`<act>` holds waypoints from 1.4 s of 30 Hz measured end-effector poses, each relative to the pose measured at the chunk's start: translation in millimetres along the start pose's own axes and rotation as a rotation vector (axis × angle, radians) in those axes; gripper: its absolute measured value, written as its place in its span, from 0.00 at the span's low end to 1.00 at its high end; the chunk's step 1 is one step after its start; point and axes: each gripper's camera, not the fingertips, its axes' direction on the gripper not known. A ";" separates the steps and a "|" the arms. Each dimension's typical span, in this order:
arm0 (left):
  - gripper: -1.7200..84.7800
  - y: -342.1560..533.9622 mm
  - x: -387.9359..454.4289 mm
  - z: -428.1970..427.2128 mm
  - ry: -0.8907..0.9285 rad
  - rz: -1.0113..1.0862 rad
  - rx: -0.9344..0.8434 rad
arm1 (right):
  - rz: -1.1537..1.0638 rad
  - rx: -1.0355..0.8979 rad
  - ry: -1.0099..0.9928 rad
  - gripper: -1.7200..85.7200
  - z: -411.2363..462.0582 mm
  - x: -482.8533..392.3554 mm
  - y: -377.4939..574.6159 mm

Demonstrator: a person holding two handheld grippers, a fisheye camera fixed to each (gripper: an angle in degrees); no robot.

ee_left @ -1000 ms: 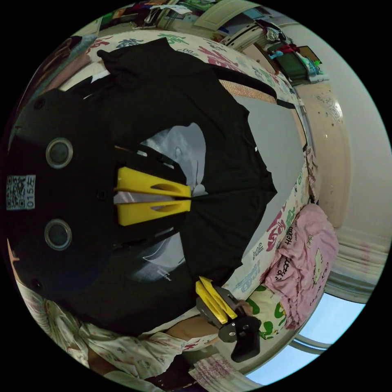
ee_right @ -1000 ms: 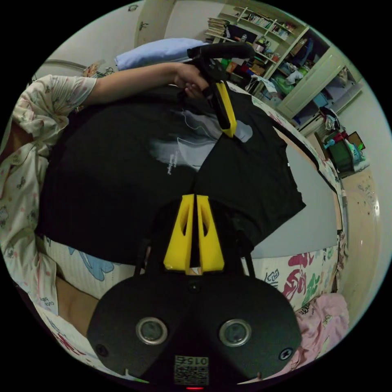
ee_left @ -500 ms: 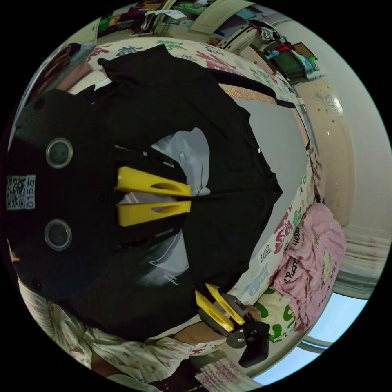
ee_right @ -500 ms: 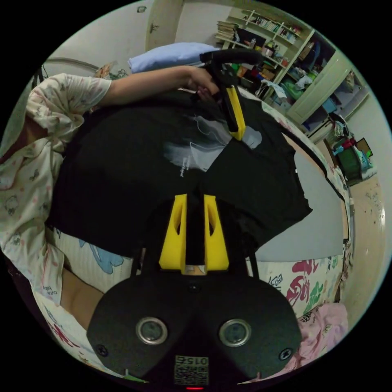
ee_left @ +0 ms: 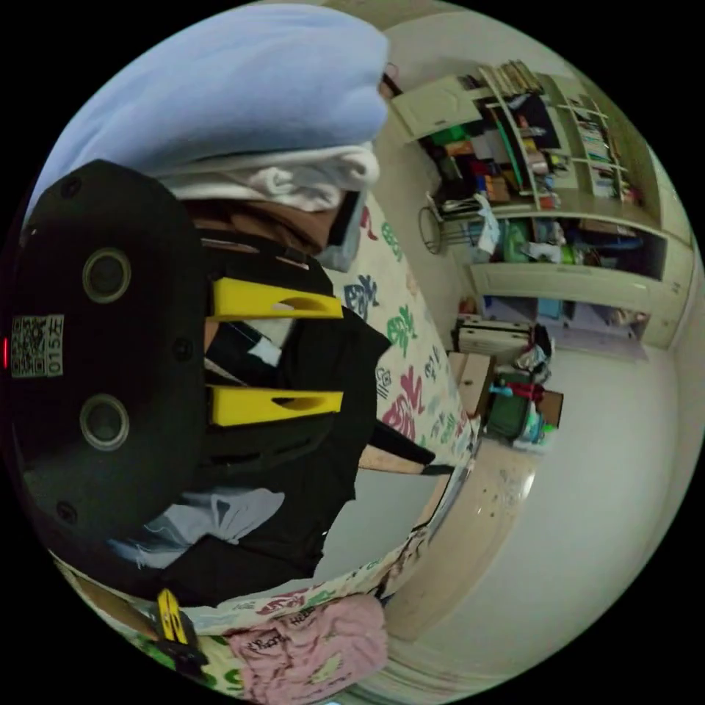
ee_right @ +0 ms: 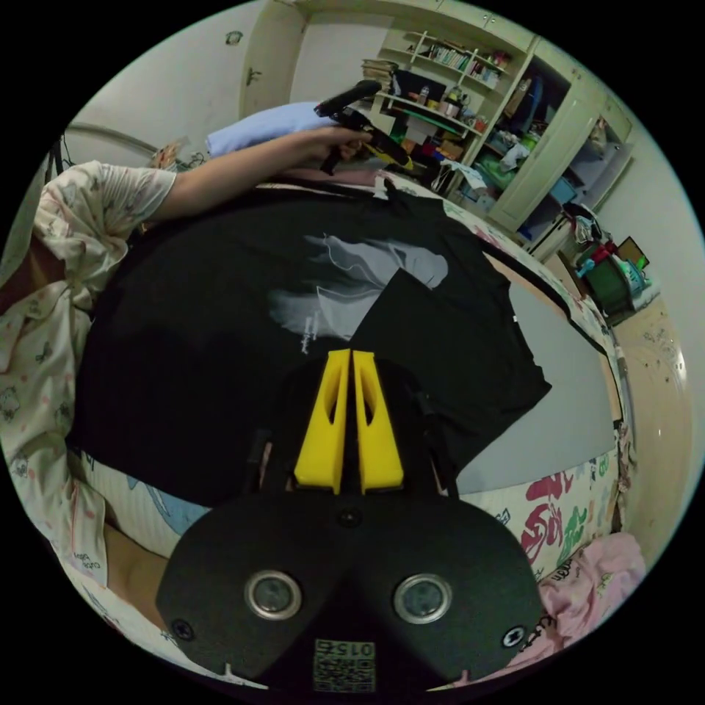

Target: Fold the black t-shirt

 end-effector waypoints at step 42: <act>0.03 100.3 195.3 -3.6 0.442 1.313 -0.097 | 0.173 0.076 0.051 0.11 -27.5 25.8 -163.1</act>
